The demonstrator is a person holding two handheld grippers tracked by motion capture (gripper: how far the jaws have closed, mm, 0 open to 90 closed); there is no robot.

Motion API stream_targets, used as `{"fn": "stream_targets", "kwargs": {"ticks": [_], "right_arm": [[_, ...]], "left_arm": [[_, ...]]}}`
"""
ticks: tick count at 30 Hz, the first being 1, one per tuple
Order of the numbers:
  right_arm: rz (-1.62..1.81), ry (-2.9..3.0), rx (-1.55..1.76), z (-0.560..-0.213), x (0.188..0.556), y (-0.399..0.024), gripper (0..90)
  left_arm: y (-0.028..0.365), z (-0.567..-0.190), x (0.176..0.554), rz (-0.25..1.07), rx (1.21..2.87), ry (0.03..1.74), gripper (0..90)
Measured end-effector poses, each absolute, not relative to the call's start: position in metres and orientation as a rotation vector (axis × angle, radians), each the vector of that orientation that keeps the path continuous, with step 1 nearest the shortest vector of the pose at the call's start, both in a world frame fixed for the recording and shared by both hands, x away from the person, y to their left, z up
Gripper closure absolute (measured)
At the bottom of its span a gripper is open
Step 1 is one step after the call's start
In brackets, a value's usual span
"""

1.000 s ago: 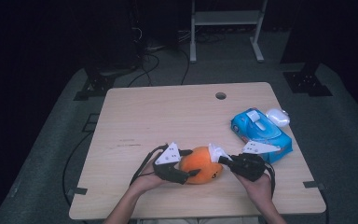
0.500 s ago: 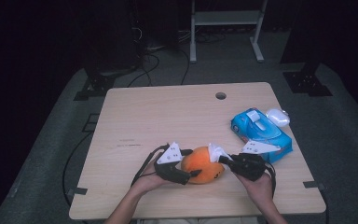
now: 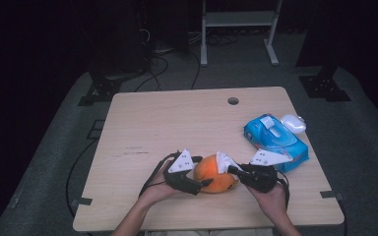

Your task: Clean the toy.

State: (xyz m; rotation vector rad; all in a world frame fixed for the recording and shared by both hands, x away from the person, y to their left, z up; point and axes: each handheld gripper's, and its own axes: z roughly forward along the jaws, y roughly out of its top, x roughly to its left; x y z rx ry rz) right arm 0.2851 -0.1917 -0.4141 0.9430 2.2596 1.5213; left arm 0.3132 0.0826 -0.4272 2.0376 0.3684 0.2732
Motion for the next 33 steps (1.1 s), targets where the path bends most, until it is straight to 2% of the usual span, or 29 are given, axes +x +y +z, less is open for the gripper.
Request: {"fn": "stream_targets", "kwargs": {"ticks": [1, 5, 7, 10, 14, 15, 18, 21, 26, 31, 33], "right_arm": [[1.526, 2.258, 0.956, -0.414, 0.286, -0.194, 83.8], [1.512, 2.251, 0.913, -0.409, 0.28, -0.186, 83.6], [1.543, 2.26, 0.854, -0.405, 0.275, -0.179, 83.6], [1.526, 2.271, 0.795, -0.4, 0.271, -0.171, 83.7], [1.521, 2.267, 0.859, -0.404, 0.277, -0.181, 83.8], [1.527, 2.258, 0.88, -0.406, 0.279, -0.184, 83.8], [1.544, 2.247, 0.908, -0.406, 0.28, -0.187, 83.8], [1.544, 2.252, 0.865, -0.402, 0.275, -0.178, 83.6], [1.57, 2.29, 0.774, -0.397, 0.268, -0.166, 83.7], [1.515, 2.236, 0.918, -0.405, 0.281, -0.19, 83.8], [1.498, 2.225, 0.993, -0.413, 0.288, -0.201, 83.8]], "left_arm": [[0.083, -0.429, 0.313, 0.255, 2.035, 0.37, 20.0], [0.079, -0.427, 0.309, 0.298, 2.048, 0.327, 35.6], [0.073, -0.424, 0.305, 0.328, 2.055, 0.28, 37.7], [0.07, -0.423, 0.302, 0.343, 2.062, 0.258, 36.8], [0.074, -0.426, 0.309, 0.299, 2.029, 0.361, 22.1], [0.074, -0.426, 0.311, 0.284, 2.022, 0.375, 21.1], [0.073, -0.426, 0.308, 0.298, 2.025, 0.352, 31.9], [0.067, -0.425, 0.303, 0.334, 2.037, 0.298, 37.8], [0.066, -0.424, 0.3, 0.353, 2.058, 0.249, 40.1], [0.078, -0.431, 0.307, 0.326, 2.059, 0.269, 40.7], [0.082, -0.431, 0.311, 0.299, 2.049, 0.302, 37.4]]}}
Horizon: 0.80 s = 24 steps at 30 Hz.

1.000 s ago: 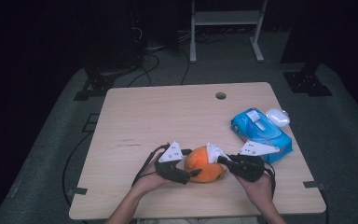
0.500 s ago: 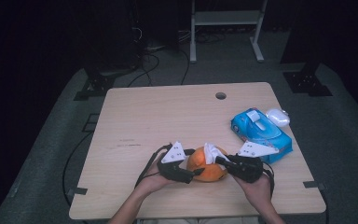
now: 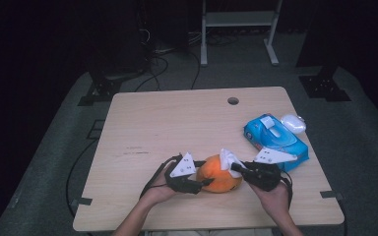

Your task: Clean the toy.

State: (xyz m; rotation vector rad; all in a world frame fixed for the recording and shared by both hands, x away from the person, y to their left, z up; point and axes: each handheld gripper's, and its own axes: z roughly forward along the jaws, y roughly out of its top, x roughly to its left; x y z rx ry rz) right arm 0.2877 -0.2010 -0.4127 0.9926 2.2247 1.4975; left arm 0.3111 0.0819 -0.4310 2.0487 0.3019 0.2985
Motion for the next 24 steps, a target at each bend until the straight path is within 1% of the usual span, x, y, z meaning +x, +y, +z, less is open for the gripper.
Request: {"fn": "stream_targets", "kwargs": {"ticks": [3, 4, 6, 8, 9, 11, 16, 18, 19, 21, 24], "right_arm": [[1.522, 2.222, 1.02, -0.415, 0.288, -0.2, 83.8], [1.534, 2.233, 0.99, -0.414, 0.286, -0.196, 83.7], [1.572, 2.258, 0.937, -0.411, 0.282, -0.186, 83.7], [1.542, 2.271, 0.898, -0.41, 0.279, -0.179, 83.7], [1.537, 2.273, 0.899, -0.41, 0.28, -0.18, 83.7], [1.541, 2.26, 0.955, -0.413, 0.284, -0.187, 83.8], [1.464, 2.246, 1.098, -0.43, 0.295, -0.209, 83.7], [1.494, 2.25, 1.131, -0.434, 0.297, -0.211, 83.7], [1.489, 2.251, 1.118, -0.433, 0.296, -0.209, 83.7], [1.501, 2.248, 1.072, -0.428, 0.294, -0.204, 83.7], [1.579, 2.255, 0.978, -0.418, 0.287, -0.196, 83.3]], "left_arm": [[0.079, -0.425, 0.311, 0.276, 2.004, 0.338, 21.8], [0.077, -0.423, 0.31, 0.26, 1.979, 0.335, 20.0], [0.073, -0.419, 0.307, 0.267, 1.981, 0.321, 21.0], [0.074, -0.421, 0.306, 0.293, 2.014, 0.306, 28.5], [0.076, -0.423, 0.308, 0.269, 2.0, 0.326, 30.3], [0.08, -0.426, 0.31, 0.266, 2.004, 0.336, 32.7], [0.089, -0.428, 0.313, 0.212, 2.007, 0.348, 33.9], [0.089, -0.426, 0.314, 0.192, 2.008, 0.352, 32.4], [0.088, -0.424, 0.315, 0.188, 2.012, 0.356, 29.6], [0.088, -0.421, 0.317, 0.192, 2.004, 0.396, 19.7], [0.092, -0.422, 0.322, 0.155, 1.969, 0.434, 17.9]]}}
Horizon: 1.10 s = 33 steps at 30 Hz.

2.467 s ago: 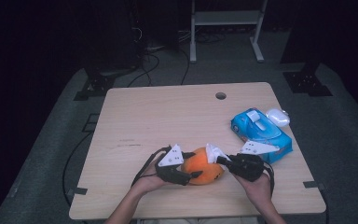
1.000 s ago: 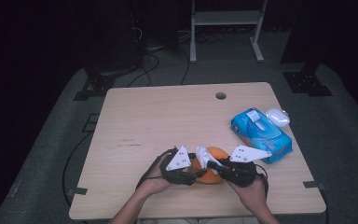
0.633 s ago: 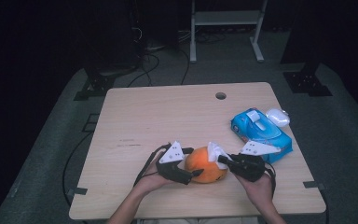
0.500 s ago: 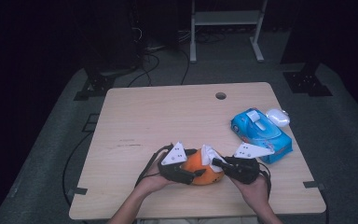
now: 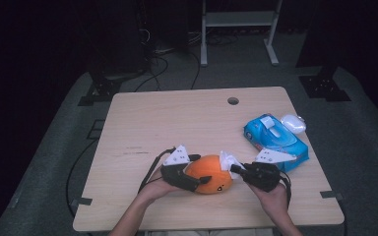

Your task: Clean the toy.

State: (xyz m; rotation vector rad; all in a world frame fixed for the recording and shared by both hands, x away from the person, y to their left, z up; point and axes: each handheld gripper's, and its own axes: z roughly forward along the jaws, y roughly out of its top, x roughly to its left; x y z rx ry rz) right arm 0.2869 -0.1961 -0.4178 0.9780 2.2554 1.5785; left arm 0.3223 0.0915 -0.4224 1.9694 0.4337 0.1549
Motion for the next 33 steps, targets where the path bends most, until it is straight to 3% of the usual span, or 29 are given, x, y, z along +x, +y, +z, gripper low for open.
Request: {"fn": "stream_targets", "kwargs": {"ticks": [2, 6, 9, 18, 28, 33], "right_arm": [[1.586, 2.268, 0.929, -0.414, 0.282, -0.19, 83.0], [1.56, 2.27, 0.976, -0.421, 0.287, -0.195, 83.5], [1.5, 2.265, 1.047, -0.43, 0.294, -0.204, 83.6], [1.577, 2.277, 0.946, -0.423, 0.284, -0.188, 83.5], [1.466, 2.307, 1.038, -0.44, 0.292, -0.194, 83.5], [1.481, 2.325, 0.884, -0.428, 0.282, -0.175, 83.4]], "left_arm": [[0.091, -0.425, 0.322, 0.157, 1.968, 0.436, 18.0], [0.089, -0.428, 0.319, 0.243, 1.989, 0.417, 34.0], [0.091, -0.429, 0.323, 0.256, 1.983, 0.473, 37.7], [0.105, -0.435, 0.335, 0.194, 1.922, 0.617, 38.6], [0.114, -0.439, 0.342, 0.172, 1.886, 0.684, 37.9], [0.114, -0.441, 0.342, 0.161, 1.878, 0.693, 37.7]]}}
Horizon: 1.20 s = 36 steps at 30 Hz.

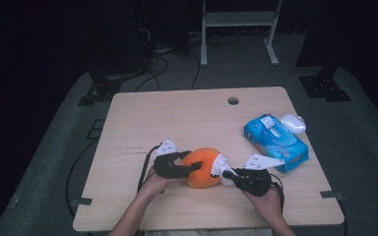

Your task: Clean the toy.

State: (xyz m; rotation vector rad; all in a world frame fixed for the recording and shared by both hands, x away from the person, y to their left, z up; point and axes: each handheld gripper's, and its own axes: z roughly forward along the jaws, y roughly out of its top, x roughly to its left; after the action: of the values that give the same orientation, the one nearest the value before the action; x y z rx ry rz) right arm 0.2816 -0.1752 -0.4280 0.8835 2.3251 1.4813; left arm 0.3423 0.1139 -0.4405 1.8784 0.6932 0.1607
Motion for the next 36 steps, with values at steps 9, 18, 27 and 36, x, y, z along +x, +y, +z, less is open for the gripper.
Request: {"fn": "stream_targets", "kwargs": {"ticks": [9, 18, 27, 36], "right_arm": [[1.435, 2.305, 1.049, -0.44, 0.295, -0.195, 83.5], [1.526, 2.259, 0.988, -0.424, 0.289, -0.195, 83.5], [1.486, 2.282, 1.066, -0.436, 0.295, -0.205, 83.6], [1.484, 2.285, 1.031, -0.432, 0.289, -0.199, 83.7]], "left_arm": [[0.107, -0.437, 0.336, 0.187, 1.896, 0.657, 36.6], [0.088, -0.431, 0.318, 0.217, 1.954, 0.49, 36.2], [0.093, -0.431, 0.325, 0.147, 1.906, 0.577, 24.2], [0.091, -0.433, 0.319, 0.272, 1.9, 0.546, 38.8]]}}
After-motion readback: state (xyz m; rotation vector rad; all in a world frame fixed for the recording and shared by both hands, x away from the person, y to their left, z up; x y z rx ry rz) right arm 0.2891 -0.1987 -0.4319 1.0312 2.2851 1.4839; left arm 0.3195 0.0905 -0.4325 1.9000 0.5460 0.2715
